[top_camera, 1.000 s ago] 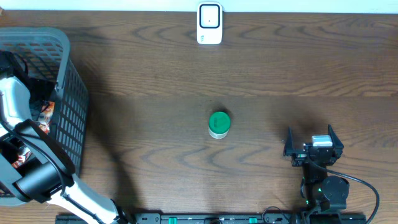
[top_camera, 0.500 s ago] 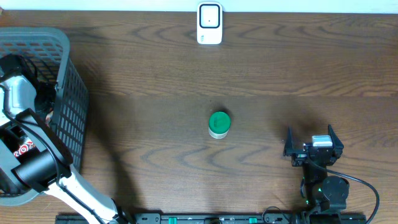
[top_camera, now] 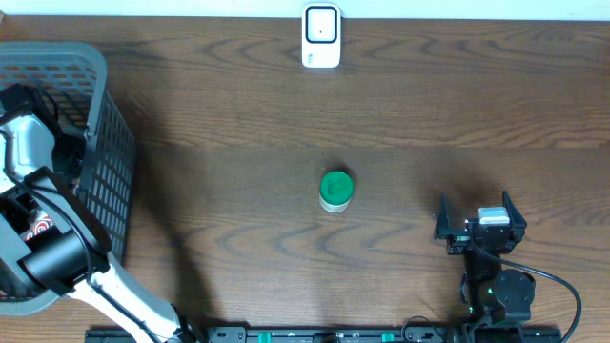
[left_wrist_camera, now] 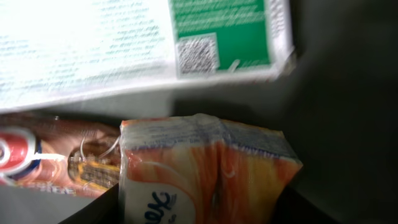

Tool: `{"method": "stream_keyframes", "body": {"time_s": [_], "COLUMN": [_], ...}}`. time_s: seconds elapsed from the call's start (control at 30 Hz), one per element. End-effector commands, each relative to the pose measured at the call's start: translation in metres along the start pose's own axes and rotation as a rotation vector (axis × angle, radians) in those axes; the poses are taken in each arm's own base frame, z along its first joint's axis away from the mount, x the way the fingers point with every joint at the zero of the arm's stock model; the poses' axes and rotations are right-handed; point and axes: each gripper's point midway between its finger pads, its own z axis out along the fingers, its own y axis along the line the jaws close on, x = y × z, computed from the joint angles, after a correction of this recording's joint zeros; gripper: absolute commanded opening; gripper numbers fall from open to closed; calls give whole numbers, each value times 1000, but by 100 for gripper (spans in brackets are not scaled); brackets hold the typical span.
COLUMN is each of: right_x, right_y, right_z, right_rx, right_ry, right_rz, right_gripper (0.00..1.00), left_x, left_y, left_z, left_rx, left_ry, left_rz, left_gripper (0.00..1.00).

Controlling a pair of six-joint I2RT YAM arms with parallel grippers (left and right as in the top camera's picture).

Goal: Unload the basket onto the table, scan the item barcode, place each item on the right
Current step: 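Grasp the orange tissue pack in the basket with the left gripper, then place the tissue pack left of the jar and release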

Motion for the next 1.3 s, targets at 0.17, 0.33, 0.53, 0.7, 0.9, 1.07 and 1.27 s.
{"method": "stream_keyframes", "body": {"time_s": [0.17,0.33,0.53,0.7,0.9,1.07,1.27], "right_x": [0,0,0,0,0,0,0], "right_y": [4,4,4,4,4,4,4], "right_z": [0,0,0,0,0,0,0], "right_rx": [-15,-15,-15,-15,-15,-15,-15], "right_ry": [0,0,0,0,0,0,0], "right_rz": [-12,-12,-11,-12,-12,-12,-12], "right_gripper": [99,99,99,99,99,99,99], "left_x": [-28,-26,42,136,205,248,296], "left_y": [7,27,48,51,38,15,-22], "left_z": [-134,-231,-317,-359,-362,-327,-259], "left_rx": [150,297,572,762,794,683,510], "left_ry": [-177,-320,-278,-113,-29,-10,-47], "left_rz": [-9,-41,15,201,436,582,709], "left_gripper": [58,58,58,58,58,58,58]}}
